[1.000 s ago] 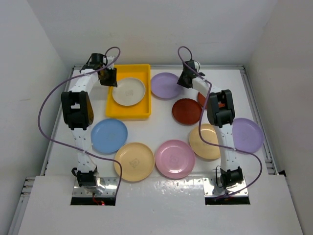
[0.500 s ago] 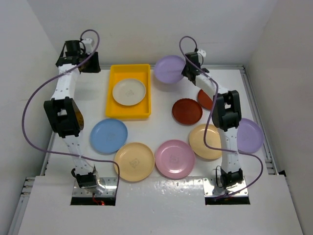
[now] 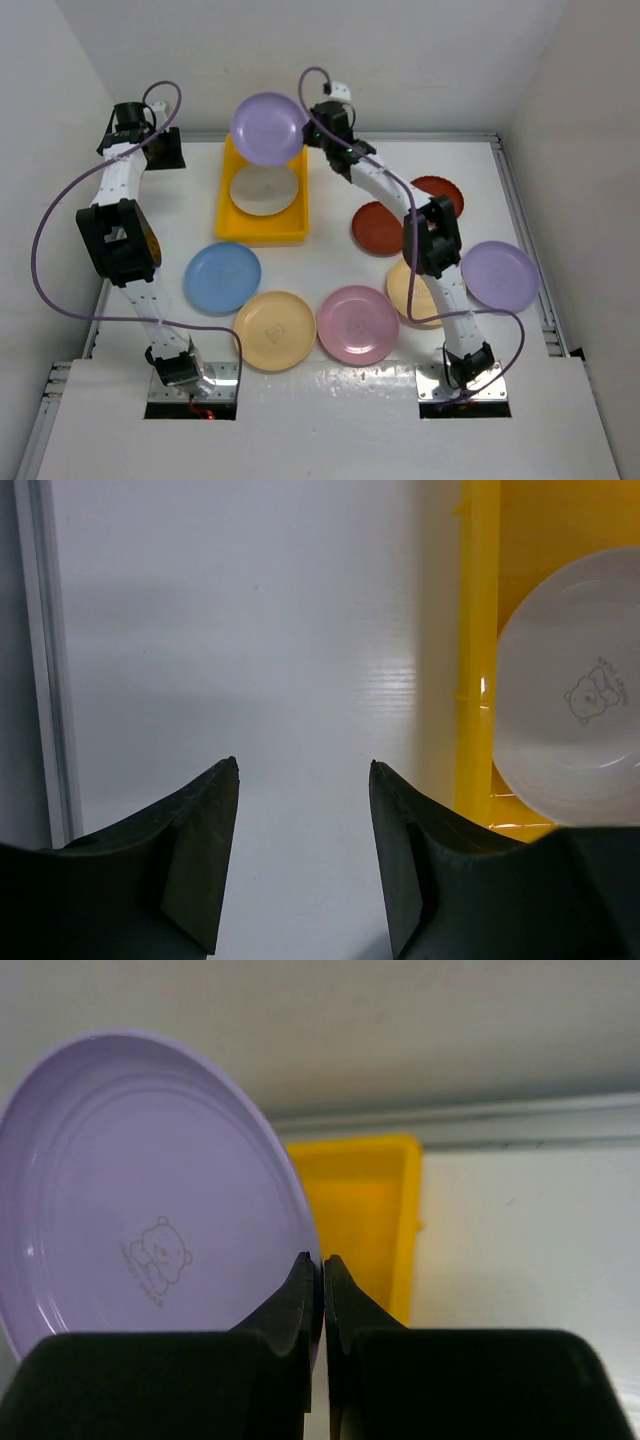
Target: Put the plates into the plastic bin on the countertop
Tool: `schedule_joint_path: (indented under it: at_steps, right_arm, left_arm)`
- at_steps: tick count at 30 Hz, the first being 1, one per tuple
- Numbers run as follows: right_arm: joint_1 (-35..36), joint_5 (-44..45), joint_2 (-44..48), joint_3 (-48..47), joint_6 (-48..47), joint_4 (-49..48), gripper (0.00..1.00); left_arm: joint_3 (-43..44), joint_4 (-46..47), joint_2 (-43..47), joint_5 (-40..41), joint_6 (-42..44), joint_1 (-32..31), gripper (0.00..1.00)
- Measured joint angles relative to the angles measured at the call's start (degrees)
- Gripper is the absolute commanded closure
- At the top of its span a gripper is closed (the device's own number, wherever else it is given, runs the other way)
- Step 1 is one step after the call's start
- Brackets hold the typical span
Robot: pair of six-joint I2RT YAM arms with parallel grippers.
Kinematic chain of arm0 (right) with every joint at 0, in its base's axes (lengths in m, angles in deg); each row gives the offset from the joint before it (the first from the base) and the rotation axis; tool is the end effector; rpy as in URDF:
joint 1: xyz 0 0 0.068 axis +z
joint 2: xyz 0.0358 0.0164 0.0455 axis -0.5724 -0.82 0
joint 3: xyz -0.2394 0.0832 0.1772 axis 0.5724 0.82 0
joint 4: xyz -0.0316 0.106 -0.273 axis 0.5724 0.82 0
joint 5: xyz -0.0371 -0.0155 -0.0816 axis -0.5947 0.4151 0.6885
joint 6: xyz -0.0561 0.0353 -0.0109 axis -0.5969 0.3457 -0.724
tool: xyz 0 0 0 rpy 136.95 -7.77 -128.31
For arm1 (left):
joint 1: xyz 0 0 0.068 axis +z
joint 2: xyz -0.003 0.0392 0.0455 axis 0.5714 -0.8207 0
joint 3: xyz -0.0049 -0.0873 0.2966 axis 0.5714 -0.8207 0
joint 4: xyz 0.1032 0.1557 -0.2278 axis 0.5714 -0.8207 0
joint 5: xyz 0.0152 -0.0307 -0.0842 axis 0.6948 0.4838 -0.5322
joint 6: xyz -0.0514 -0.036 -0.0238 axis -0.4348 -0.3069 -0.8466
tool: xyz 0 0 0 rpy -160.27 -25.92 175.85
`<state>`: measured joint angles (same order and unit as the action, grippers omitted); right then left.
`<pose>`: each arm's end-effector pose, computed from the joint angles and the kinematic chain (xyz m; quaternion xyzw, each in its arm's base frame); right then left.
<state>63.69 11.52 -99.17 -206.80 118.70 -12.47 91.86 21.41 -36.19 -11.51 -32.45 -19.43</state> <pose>0.5698 0.2972 0.2971 0.1323 0.7711 0.2459 0.5722 0.5109 0.1296 0.3102 -0.0685 0.9176 -0.0355 0.3900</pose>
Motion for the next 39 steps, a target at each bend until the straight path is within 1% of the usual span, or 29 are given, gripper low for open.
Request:
schedule_joint_path:
  at_steps: [5,11,16,18,20,24,29,31,32,34,36,37,39]
  right_arm:
    - [4.11,-2.69,-4.26,1.7,-0.28,2.01,1.0]
    - [4.33,-3.15,-8.96,1.25,-0.26,3.48,1.0]
    - [4.37,-3.19,-9.86,1.27,-0.72,4.04,1.0]
    - [4.39,-3.21,-9.86,1.27,-0.74,3.82,0.89]
    - [4.48,-3.39,-9.86,1.27,-0.83,3.72,0.8]
    - [4.5,-4.0,-9.86,1.29,-1.07,3.13,0.72]
    - [4.63,-4.87,-9.86,1.49,-1.6,2.97,0.71]
    - [4.81,-5.09,-9.86,1.49,-2.08,2.91,0.67]
    - [4.94,-5.11,-9.86,1.49,-2.32,2.8,0.67]
    - [5.14,-5.31,-9.77,1.49,-3.08,2.78,0.6]
    - [5.29,-5.73,-9.4,1.57,-4.17,2.91,0.55]
    - [5.38,-5.97,-8.55,2.49,-5.07,2.45,0.51]
    - [5.46,-6.12,-5.07,6.23,-7.19,2.01,0.48]
  left_arm:
    - [-1.88,0.04,0.02,0.0,-0.02,0.17,0.42]
    - [-3.26,-0.22,0.02,-0.07,-0.94,0.66,0.42]
    - [-3.39,-0.07,0.04,-0.09,-1.11,0.7,0.42]
    - [-3.5,-0.07,0.04,-0.09,-1.11,0.7,0.42]
    - [-3.56,-0.07,0.04,-0.09,-1.11,0.7,0.42]
    - [-3.56,-0.04,0.04,-0.17,-1.11,0.7,0.42]
    - [-3.61,-0.04,0.09,-0.57,-0.7,0.7,0.42]
    - [-4.11,0.07,0.46,-1.49,0.33,0.81,0.42]
    - [-4.74,0.07,0.9,-2.34,1.36,0.81,0.41]
    - [-6.69,-0.68,2.4,-5.29,4.74,1.11,0.36]
    - [-10.36,-2.38,5.4,-8.57,10.4,1.53,0.33]
    - [-12.52,-3.54,7.21,-9.49,13.55,1.75,0.32]
    - [-17.64,-6.03,11.21,-10.4,20.04,2.05,0.32]
